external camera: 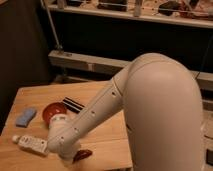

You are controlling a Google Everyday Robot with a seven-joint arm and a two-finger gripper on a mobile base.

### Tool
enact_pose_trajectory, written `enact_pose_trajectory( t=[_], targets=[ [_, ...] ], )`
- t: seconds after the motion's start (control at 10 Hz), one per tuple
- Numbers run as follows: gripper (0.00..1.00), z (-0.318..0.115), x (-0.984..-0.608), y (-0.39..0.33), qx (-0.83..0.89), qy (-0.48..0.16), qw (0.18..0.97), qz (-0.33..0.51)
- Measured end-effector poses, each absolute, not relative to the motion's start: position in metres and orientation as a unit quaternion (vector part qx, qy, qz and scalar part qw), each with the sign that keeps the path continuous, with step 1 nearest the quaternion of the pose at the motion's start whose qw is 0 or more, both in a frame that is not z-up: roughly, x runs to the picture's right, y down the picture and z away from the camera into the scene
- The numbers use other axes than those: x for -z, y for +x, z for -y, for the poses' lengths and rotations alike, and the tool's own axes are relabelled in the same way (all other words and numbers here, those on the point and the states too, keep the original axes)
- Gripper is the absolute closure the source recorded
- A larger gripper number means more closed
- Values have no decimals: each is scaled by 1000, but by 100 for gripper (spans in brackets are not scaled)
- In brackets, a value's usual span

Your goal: Place the pepper in the ceramic bowl

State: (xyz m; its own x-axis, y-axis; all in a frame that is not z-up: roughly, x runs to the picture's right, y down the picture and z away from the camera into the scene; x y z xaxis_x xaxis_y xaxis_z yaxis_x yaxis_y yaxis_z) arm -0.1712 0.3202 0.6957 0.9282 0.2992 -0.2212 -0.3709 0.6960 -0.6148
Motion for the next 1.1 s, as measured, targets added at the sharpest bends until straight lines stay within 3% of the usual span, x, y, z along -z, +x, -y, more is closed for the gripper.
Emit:
enact_pose_trajectory(
  t=[1.1],
  targets=[
    [35, -338, -723, -172, -160, -345, 922, -75]
  ],
)
